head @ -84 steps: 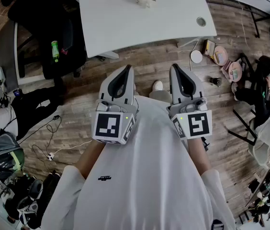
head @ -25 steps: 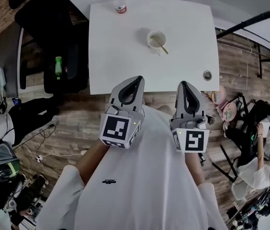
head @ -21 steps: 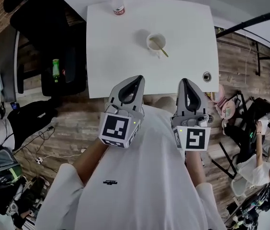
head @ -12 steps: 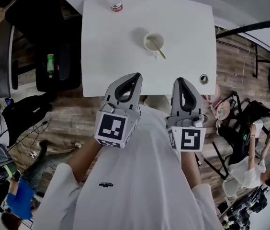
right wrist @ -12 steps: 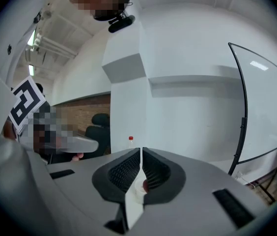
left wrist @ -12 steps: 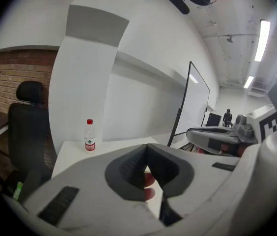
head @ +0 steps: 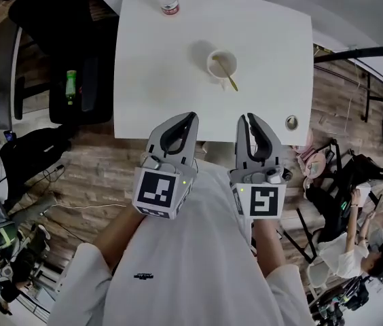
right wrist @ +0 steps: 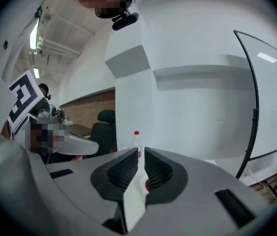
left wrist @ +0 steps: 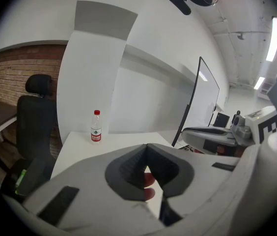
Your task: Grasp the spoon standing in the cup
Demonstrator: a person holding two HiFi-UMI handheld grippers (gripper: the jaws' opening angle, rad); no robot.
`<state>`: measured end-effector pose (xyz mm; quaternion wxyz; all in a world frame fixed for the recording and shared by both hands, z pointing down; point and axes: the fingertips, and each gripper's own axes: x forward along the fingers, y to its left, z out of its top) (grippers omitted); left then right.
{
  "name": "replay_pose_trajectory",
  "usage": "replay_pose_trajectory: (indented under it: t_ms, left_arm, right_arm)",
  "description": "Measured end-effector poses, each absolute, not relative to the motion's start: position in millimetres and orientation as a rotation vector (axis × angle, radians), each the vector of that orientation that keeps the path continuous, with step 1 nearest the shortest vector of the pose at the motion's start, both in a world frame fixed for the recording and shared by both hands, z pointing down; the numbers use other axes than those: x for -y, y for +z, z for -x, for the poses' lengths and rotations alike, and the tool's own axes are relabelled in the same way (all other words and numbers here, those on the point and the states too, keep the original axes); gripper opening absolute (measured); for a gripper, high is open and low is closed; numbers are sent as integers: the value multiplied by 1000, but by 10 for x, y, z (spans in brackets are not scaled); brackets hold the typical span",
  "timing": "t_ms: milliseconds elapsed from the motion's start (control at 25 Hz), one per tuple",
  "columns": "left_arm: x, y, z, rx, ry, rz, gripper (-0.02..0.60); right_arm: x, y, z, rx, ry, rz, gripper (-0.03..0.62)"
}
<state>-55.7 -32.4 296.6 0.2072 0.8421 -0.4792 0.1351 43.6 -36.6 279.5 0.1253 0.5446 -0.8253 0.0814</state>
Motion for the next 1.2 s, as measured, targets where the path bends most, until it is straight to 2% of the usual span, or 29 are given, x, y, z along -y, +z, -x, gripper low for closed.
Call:
replay_pose_trajectory:
  t_ms: [200, 1200]
  left_arm:
    - [325, 3174, 539, 1314, 446, -2295, 12]
    - [471, 4081, 341, 1263, 622, -2140, 12]
  right_arm:
    - [505, 2895, -347, 2436, 151, -1488, 40]
    - [984, 4165, -484, 2376, 252, -1325, 106]
